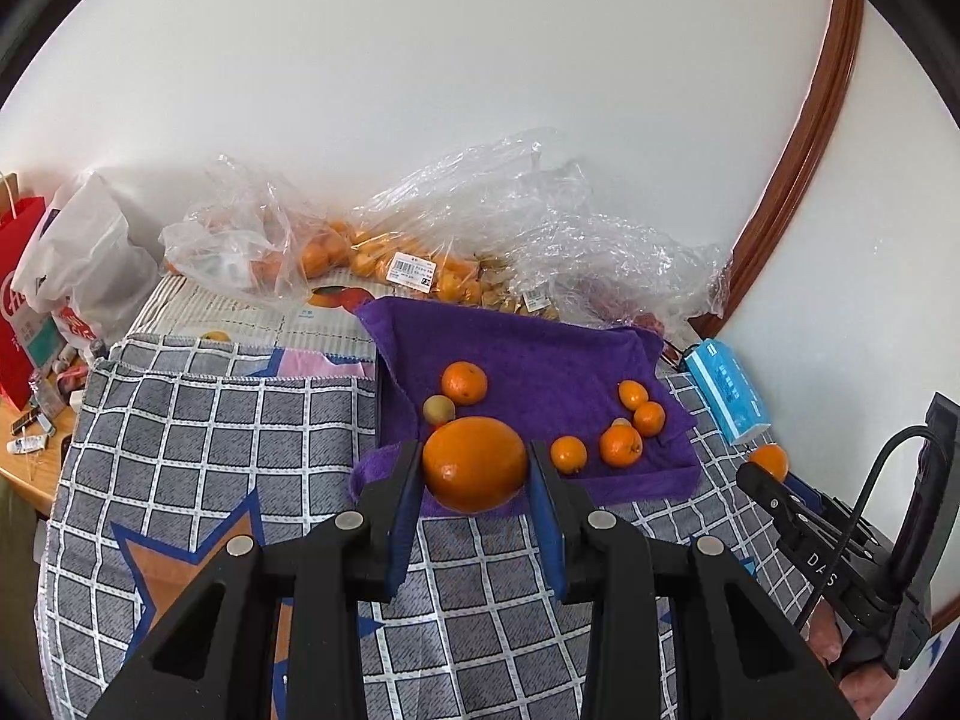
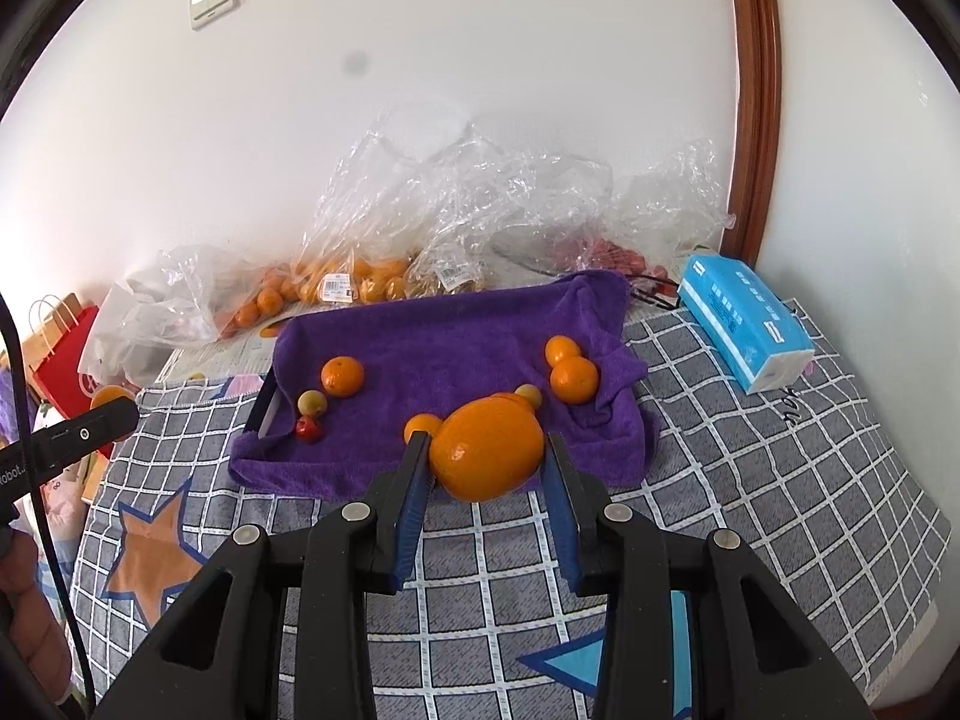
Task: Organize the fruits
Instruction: 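Carry both held oranges over the purple towel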
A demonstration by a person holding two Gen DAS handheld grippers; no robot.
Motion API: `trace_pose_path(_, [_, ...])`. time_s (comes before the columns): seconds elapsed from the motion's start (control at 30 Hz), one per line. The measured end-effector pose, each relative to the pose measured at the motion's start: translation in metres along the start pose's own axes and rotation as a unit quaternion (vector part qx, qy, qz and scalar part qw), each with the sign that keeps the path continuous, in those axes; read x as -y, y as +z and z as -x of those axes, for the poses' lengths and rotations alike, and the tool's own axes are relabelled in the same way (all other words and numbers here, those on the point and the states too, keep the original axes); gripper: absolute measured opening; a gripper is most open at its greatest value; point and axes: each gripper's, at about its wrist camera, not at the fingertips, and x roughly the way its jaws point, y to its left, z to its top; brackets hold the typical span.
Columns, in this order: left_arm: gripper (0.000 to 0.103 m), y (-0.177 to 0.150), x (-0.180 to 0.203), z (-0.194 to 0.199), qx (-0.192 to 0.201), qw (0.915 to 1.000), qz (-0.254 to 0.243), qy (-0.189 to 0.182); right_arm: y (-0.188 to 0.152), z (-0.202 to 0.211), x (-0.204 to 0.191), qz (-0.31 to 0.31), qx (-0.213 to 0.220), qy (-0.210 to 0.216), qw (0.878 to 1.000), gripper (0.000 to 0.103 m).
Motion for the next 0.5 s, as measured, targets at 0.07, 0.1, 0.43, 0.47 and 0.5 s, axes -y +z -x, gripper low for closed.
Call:
trace_pose_path(0.07, [0.032,0.004,0.000,-0.004,0.001,1.0000,0.001,-0.002,0.004,-0.002,-0.001,0.002,0.001,0.000,1.000,0.037])
trace_pose_path(0.1, [0.032,0.006,0.001,-0.006,0.001,1.0000,0.001,-0.001,0.006,-0.004,-0.001,0.003,0.002,0.000,1.000,0.037])
trace_pose_path(0.43, [0.032,0.024,0.003,-0.027,-0.004,1.0000,0.000,-0.009,0.024,-0.020,0.000,0.010,0.002,-0.010,1.000,0.037])
trace_pose_path(0.47, [0.032,0.025,0.003,-0.029,-0.005,0.9999,0.001,-0.009,0.026,-0.022,0.000,0.010,0.002,-0.011,1.000,0.037])
trace_pose_path(0.5, [0.032,0.027,0.003,-0.031,-0.005,0.9999,0.001,-0.009,0.027,-0.024,0.001,0.011,0.001,-0.012,1.000,0.037])
